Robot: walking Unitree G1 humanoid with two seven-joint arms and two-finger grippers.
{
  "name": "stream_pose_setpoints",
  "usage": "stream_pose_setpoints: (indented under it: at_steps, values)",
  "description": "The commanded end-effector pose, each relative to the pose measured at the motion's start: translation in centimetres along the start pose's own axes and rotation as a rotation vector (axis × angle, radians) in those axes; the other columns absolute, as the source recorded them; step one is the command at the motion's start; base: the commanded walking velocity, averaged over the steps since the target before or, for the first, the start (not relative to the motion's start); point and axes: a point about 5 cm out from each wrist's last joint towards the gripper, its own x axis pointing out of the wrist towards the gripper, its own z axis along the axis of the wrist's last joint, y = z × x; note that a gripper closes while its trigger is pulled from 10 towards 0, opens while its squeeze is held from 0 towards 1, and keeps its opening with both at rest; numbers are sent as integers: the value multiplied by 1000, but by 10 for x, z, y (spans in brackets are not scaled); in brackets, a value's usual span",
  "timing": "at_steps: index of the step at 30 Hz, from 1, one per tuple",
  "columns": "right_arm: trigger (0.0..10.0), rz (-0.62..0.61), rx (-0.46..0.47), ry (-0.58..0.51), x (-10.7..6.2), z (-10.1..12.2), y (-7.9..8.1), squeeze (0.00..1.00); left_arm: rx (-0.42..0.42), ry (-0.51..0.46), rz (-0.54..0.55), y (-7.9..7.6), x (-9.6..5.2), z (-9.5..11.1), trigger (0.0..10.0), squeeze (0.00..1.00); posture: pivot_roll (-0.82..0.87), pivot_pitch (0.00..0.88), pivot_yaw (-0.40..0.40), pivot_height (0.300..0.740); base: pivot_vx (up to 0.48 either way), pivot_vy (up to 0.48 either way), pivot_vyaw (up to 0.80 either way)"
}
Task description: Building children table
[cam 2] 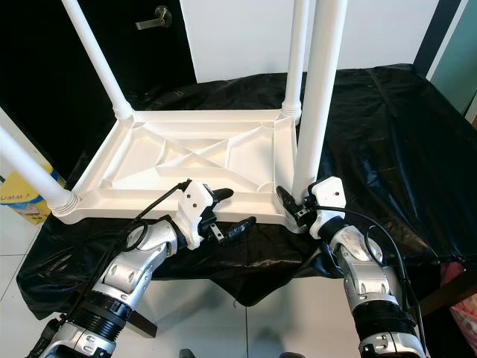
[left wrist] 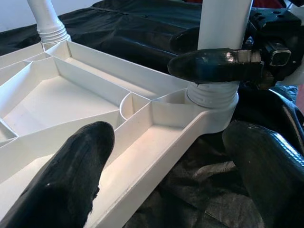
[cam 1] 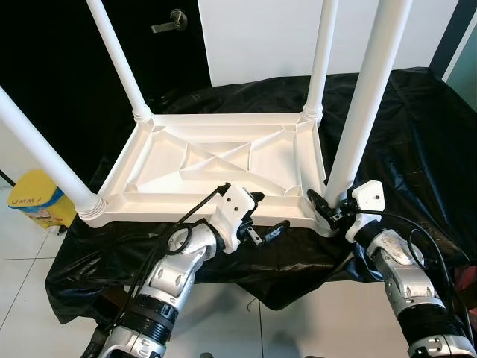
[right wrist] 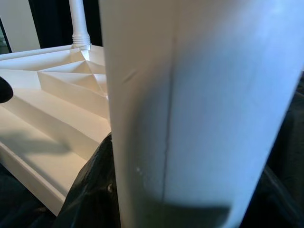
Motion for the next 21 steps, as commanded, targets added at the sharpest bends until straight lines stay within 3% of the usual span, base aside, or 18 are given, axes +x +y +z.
stream_pose_setpoints:
  at_steps: [1,7,11,13,17,21]
  values:
    - [10000,2,8,24,-4,-6,4,0,-3,10,-152,-10,-2,-2,10000,0,-215,0,67,740,0,0,0]
    - [10000,-65,57,16,-9,-8,8,0,-13,7,-136,-10,-2,-2,10000,0,-222,0,75,740,0,0,0]
    - [10000,-177,82,7,-13,-10,12,0,-44,-5,-139,-14,-4,0,10000,0,-224,0,81,740,0,0,0]
    - [10000,-177,82,7,-13,-10,12,0,-44,-5,-139,-14,-4,0,10000,0,-224,0,81,740,0,0,0]
    - [10000,-344,51,41,-16,-14,12,0,-55,-8,-141,-15,-6,1,10000,0,-219,0,88,740,0,0,0]
    - [10000,-399,45,47,-15,-15,12,0,-55,-9,-136,-13,-6,2,10000,0,-218,0,89,740,0,0,0]
